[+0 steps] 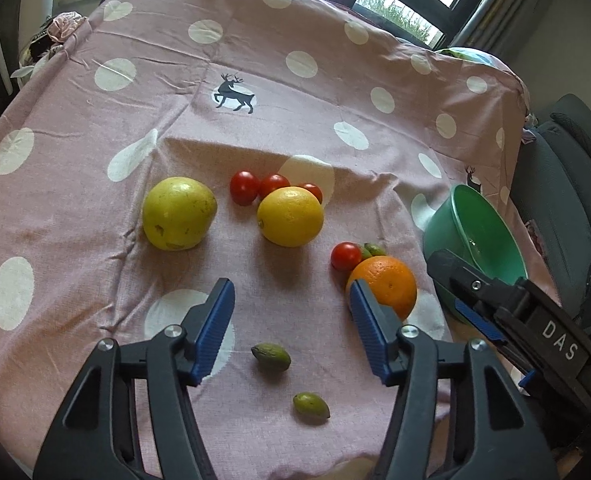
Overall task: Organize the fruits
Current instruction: 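Close the right tool around the orange, then lift the orange with the right tool and carry it over the green bowl, then lower the orange into the green bowl and open the right tool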
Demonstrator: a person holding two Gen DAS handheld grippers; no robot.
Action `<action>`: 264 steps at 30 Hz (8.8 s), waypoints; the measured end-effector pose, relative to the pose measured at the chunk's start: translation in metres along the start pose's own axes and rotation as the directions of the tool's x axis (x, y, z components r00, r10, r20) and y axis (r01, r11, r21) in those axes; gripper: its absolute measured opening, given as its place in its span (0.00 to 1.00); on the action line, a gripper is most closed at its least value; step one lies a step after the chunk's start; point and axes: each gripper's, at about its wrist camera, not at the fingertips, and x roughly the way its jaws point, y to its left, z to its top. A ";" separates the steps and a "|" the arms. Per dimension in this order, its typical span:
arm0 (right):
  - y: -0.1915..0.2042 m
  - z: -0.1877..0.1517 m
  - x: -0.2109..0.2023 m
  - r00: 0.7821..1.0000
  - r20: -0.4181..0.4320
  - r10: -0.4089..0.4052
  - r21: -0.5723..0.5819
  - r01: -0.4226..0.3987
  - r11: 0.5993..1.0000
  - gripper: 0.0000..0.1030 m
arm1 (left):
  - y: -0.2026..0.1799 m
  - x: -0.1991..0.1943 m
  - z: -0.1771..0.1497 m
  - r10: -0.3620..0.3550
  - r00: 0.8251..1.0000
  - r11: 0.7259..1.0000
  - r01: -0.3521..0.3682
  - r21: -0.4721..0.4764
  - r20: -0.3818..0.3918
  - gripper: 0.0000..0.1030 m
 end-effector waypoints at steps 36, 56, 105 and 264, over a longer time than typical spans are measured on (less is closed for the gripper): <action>-0.041 0.010 0.043 0.985 -0.156 0.075 0.148 -0.051 0.988 0.52 | -0.040 0.063 -0.009 -0.184 0.963 0.979 0.197 0.045 -0.198 0.55; -0.043 0.013 0.055 0.975 -0.190 0.115 0.129 -0.092 0.987 0.52 | -0.038 0.069 -0.008 -0.265 0.939 0.961 0.277 0.024 -0.219 0.48; -0.028 0.012 -0.011 0.977 0.006 0.212 0.061 -0.212 0.975 0.53 | -0.066 0.004 -0.014 -0.281 0.960 0.941 0.276 0.195 -0.005 0.46; -0.128 0.045 -0.043 0.991 0.128 -0.033 0.318 -0.010 0.948 0.53 | -0.182 0.080 -0.013 -0.443 0.869 0.776 0.495 0.390 -0.222 0.37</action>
